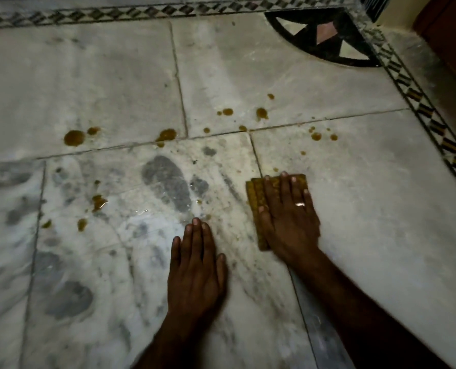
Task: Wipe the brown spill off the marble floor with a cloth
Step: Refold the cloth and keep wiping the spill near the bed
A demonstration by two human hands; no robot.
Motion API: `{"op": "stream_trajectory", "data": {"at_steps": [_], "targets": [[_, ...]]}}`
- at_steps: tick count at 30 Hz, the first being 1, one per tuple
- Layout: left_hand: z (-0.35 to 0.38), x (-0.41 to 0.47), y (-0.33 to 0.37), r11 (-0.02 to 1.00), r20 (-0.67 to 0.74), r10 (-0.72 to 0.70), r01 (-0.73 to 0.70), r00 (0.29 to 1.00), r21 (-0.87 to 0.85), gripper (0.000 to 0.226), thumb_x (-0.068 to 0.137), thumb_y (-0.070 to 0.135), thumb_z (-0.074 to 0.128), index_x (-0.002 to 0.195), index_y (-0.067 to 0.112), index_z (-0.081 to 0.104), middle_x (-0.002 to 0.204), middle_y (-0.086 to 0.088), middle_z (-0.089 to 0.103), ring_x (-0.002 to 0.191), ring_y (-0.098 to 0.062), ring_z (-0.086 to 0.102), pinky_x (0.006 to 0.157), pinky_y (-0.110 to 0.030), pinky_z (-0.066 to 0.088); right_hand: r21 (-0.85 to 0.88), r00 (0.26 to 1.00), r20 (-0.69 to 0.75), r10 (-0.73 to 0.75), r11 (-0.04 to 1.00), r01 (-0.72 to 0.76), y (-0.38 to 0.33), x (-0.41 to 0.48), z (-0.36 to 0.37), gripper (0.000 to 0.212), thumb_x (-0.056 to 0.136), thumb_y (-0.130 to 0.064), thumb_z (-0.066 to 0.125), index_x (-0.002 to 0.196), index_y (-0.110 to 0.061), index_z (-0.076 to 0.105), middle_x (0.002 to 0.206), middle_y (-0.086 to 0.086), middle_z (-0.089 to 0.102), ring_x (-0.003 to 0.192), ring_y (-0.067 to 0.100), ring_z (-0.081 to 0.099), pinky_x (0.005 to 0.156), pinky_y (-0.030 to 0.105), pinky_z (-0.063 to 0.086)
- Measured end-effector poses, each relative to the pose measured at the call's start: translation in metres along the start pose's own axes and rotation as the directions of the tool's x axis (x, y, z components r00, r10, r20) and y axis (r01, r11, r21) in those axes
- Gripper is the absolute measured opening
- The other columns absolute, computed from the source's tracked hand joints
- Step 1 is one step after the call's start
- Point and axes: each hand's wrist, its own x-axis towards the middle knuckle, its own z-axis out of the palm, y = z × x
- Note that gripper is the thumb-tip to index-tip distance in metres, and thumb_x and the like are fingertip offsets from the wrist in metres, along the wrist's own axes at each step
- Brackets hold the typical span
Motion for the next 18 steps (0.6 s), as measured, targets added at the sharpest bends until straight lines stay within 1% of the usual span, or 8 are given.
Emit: {"op": "stream_trajectory", "data": {"at_steps": [3, 6, 8, 10, 12, 14, 16, 18], "targets": [[-0.004, 0.001, -0.021, 0.999, -0.009, -0.034, 0.034, 0.999, 0.015, 0.063, 0.101, 0.035, 0.031, 0.151, -0.003, 0.036, 0.160, -0.022, 0.032, 0.149, -0.034, 0.032, 0.121, -0.053, 0.024, 0.037, 0.990, 0.019, -0.143, 0.989, 0.142, -0.049, 0.003, 0.003, 0.065, 0.098, -0.043, 0.035, 0.159, -0.022, 0.028, 0.165, 0.016, 0.026, 0.153, 0.035, 0.024, 0.122, 0.055, 0.024], [-0.004, 0.002, -0.034, 0.998, -0.007, -0.054, 0.054, 0.999, 0.027, 0.063, 0.100, 0.033, 0.030, 0.150, -0.004, 0.036, 0.160, -0.023, 0.031, 0.149, -0.035, 0.031, 0.121, -0.053, 0.023, 0.079, 0.969, 0.024, -0.247, 0.966, 0.245, -0.082, -0.025, 0.006, 0.065, 0.098, -0.044, 0.036, 0.159, -0.022, 0.028, 0.167, 0.016, 0.023, 0.154, 0.034, 0.021, 0.122, 0.055, 0.024], [-0.003, -0.002, -0.039, 0.999, 0.001, -0.039, 0.039, 0.999, 0.028, 0.063, 0.100, 0.033, 0.029, 0.151, -0.004, 0.035, 0.161, -0.022, 0.028, 0.150, -0.035, 0.029, 0.121, -0.052, 0.021, 0.092, 0.949, 0.028, -0.314, 0.946, 0.310, -0.085, -0.054, 0.007, 0.065, 0.100, -0.046, 0.036, 0.160, -0.023, 0.026, 0.167, 0.015, 0.020, 0.156, 0.032, 0.017, 0.123, 0.054, 0.024], [-0.005, -0.008, -0.045, 0.999, 0.016, -0.039, 0.038, 0.999, 0.032, 0.064, 0.100, 0.034, 0.027, 0.153, -0.002, 0.031, 0.163, -0.020, 0.024, 0.151, -0.033, 0.025, 0.122, -0.051, 0.018, 0.079, 0.938, 0.021, -0.346, 0.936, 0.343, -0.074, -0.079, 0.005, 0.064, 0.100, -0.045, 0.038, 0.159, -0.023, 0.028, 0.167, 0.013, 0.023, 0.155, 0.030, 0.019, 0.121, 0.053, 0.027], [-0.010, -0.014, -0.055, 0.997, 0.025, -0.069, 0.068, 0.997, 0.028, 0.066, 0.099, 0.035, 0.028, 0.154, -0.001, 0.028, 0.164, -0.019, 0.023, 0.152, -0.030, 0.023, 0.123, -0.049, 0.016, 0.075, 0.942, 0.021, -0.336, 0.940, 0.334, -0.057, -0.087, 0.003, 0.064, 0.098, -0.044, 0.041, 0.158, -0.025, 0.030, 0.166, 0.012, 0.027, 0.154, 0.031, 0.024, 0.120, 0.053, 0.030], [-0.014, -0.018, -0.066, 0.997, 0.027, -0.073, 0.072, 0.997, 0.041, 0.067, 0.099, 0.037, 0.030, 0.154, -0.001, 0.029, 0.164, -0.019, 0.023, 0.152, -0.030, 0.023, 0.123, -0.048, 0.017, 0.069, 0.959, 0.030, -0.281, 0.958, 0.278, -0.047, -0.074, 0.003, 0.064, 0.097, -0.044, 0.040, 0.158, -0.026, 0.029, 0.165, 0.012, 0.028, 0.153, 0.032, 0.026, 0.120, 0.054, 0.031], [-0.015, -0.016, -0.075, 0.998, 0.036, -0.051, 0.049, 0.998, 0.045, 0.069, 0.099, 0.041, 0.032, 0.154, -0.002, 0.029, 0.164, -0.020, 0.023, 0.152, -0.032, 0.023, 0.123, -0.048, 0.018, 0.050, 0.979, 0.043, -0.199, 0.979, 0.197, -0.045, -0.044, 0.004, 0.065, 0.098, -0.045, 0.033, 0.160, -0.025, 0.024, 0.167, 0.012, 0.024, 0.154, 0.032, 0.023, 0.122, 0.053, 0.026], [-0.015, -0.014, -0.082, 0.999, 0.033, -0.039, 0.038, 0.999, 0.038, 0.072, 0.100, 0.045, 0.032, 0.154, -0.002, 0.027, 0.164, -0.020, 0.021, 0.153, -0.032, 0.020, 0.123, -0.046, 0.017, 0.051, 0.985, 0.055, -0.164, 0.986, 0.161, -0.053, -0.008, 0.003, 0.067, 0.099, -0.047, 0.027, 0.161, -0.025, 0.019, 0.168, 0.013, 0.020, 0.155, 0.032, 0.019, 0.124, 0.053, 0.020]]}}
